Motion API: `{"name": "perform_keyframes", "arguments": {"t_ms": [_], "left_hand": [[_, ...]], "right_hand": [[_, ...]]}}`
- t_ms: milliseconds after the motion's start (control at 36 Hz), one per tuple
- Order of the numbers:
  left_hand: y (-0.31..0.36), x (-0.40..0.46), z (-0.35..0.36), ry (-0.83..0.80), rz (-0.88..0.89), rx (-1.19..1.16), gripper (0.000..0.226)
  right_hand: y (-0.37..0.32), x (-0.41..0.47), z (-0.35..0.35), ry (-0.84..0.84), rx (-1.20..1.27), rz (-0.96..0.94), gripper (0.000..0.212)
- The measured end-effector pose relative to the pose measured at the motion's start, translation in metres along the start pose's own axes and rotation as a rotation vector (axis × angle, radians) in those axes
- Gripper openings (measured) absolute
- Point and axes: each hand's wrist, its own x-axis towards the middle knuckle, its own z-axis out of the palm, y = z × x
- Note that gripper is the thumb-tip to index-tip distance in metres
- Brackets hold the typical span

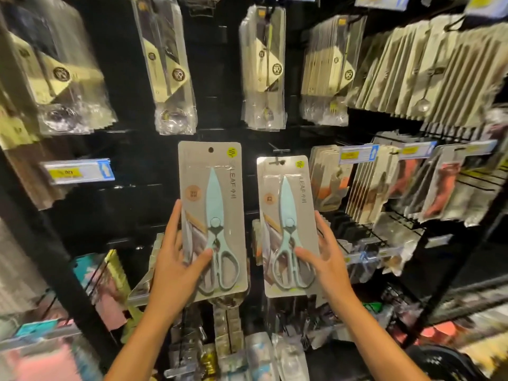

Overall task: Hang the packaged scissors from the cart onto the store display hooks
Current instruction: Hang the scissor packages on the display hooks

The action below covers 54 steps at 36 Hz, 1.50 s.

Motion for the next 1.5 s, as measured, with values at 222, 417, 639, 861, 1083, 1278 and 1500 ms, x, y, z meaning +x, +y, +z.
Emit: {"name": "perform_keyframes", "arguments": {"t_ms": [222,417,639,861,1083,1278,1500], "left_hand": [[-0.001,0.012,0.010,0.011,0.016,0.053,0.095],[-0.004,0.020,0.018,0.065,0.016,0.043,0.098],[-0.005,0.026,0.020,0.100,0.035,0.026,0.099],[-0.006,0.029,0.023,0.088,0.043,0.020,0.097],[-0.003,0.036,0.026,0.063,0.080,0.048,0.096],[-0.001,0.051,0.027,0.055,0.119,0.078,0.096],[0.005,0.064,0.029,0.076,0.139,0.074,0.097]], "right_hand": [[-0.002,0.021,-0.002,-0.064,0.018,0.043,0.081],[0.000,0.032,-0.005,-0.093,0.045,0.046,0.082],[0.011,0.034,-0.012,-0.145,0.042,0.060,0.086],[0.018,0.040,-0.009,-0.154,0.019,0.072,0.083],[0.032,0.058,-0.001,-0.193,-0.065,0.053,0.085],[0.033,0.085,0.006,-0.241,-0.331,-0.013,0.080],[0.063,0.135,0.019,-0.240,-0.678,-0.028,0.088]]}}
